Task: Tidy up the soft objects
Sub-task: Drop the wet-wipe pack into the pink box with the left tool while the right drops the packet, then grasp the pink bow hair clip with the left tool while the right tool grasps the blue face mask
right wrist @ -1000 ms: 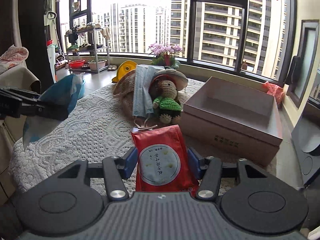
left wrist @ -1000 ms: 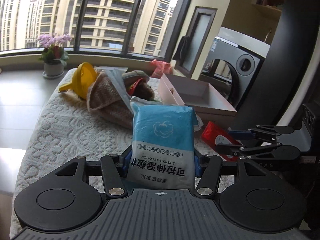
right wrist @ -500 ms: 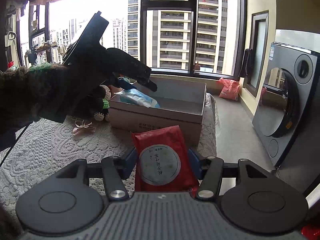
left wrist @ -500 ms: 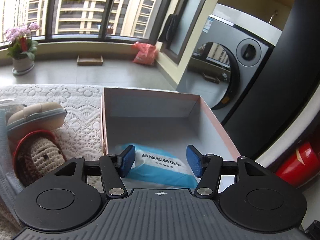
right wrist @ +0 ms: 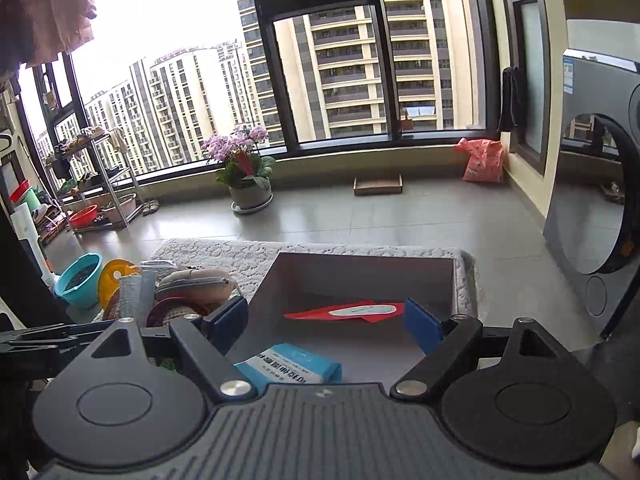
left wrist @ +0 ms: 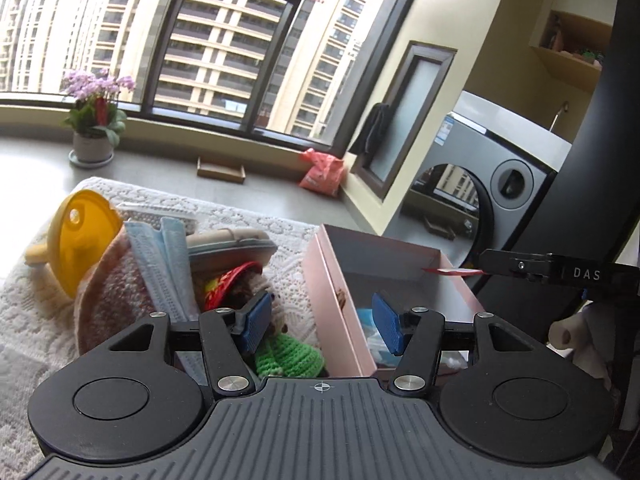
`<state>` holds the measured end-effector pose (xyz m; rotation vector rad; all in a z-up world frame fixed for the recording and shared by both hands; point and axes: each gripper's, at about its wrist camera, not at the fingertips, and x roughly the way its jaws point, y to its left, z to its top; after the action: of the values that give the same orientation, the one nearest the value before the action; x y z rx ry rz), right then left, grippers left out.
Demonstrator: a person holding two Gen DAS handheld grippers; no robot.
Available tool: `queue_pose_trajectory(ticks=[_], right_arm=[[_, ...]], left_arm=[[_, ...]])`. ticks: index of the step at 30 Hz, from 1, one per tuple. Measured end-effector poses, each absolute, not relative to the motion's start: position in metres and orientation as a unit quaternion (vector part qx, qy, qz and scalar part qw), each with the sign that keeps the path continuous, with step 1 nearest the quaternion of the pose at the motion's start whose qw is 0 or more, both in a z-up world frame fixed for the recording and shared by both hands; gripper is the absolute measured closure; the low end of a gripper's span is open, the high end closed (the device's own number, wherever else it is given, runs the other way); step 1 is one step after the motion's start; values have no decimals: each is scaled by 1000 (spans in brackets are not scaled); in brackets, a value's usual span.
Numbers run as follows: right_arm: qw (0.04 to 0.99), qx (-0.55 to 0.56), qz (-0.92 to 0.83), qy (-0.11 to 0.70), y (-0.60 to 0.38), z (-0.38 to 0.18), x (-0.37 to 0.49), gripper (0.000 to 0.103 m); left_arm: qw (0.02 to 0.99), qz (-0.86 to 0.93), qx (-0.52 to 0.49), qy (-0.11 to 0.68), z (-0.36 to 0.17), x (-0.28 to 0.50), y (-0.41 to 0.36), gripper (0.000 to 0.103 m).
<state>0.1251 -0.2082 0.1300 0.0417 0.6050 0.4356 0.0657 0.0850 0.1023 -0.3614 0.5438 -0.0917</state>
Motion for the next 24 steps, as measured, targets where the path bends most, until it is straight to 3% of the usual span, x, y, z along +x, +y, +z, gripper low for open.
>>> queue_pose_trajectory(ticks=[1, 5, 11, 17, 21, 24], right_arm=[[922, 22, 224, 315, -202, 121, 127, 22], [892, 12, 244, 382, -184, 81, 134, 54], [913, -73, 152, 373, -162, 68, 148, 58], [921, -74, 176, 340, -159, 74, 126, 56], [929, -95, 206, 291, -160, 76, 81, 53], [929, -99, 225, 278, -162, 73, 55, 53]], left_arm=[[946, -42, -177, 270, 98, 61, 88, 42], [945, -19, -168, 279, 78, 43, 103, 42], [938, -5, -176, 298, 60, 37, 115, 42], [936, -14, -168, 308, 54, 33, 107, 43], [942, -52, -83, 321, 45, 31, 76, 52], [937, -74, -38, 338, 35, 35, 57, 67]])
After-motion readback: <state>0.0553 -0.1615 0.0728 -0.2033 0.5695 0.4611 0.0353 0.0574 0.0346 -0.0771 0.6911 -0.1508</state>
